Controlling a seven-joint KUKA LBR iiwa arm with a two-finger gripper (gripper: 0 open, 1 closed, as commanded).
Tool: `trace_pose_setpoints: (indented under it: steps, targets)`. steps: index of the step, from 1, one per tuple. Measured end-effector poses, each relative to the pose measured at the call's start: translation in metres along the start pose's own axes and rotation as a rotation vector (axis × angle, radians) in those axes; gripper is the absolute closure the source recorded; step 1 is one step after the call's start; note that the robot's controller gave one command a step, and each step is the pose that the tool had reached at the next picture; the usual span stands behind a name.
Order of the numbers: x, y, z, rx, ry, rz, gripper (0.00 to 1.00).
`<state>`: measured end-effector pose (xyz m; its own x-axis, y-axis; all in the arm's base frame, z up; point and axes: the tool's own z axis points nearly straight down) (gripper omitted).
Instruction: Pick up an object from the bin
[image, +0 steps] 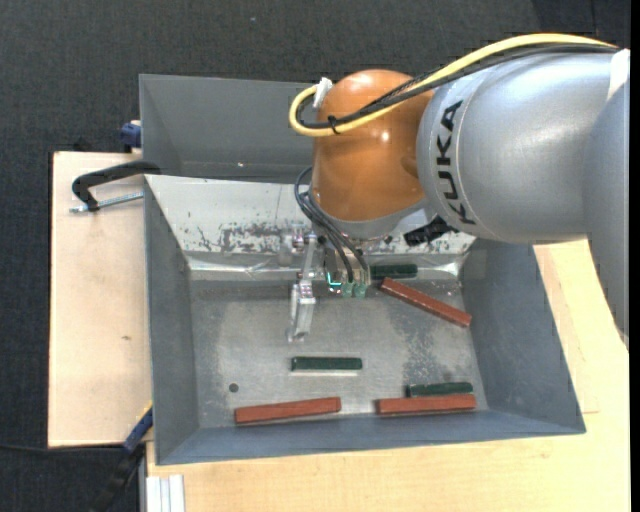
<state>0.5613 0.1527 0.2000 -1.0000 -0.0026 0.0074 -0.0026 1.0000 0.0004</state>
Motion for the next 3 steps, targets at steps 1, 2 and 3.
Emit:
trace_pose_setpoints:
  steps: [1, 2, 3]
  targets:
    - [-0.002, -0.001, -0.005, -0.001, -0.009, 0.002, 0.0]
    - [0.009, -0.032, 0.089, -0.001, -0.012, -0.127, 0.0]
    - [0.007, -0.048, 0.132, 0.0, -0.002, -0.166, 0.0]
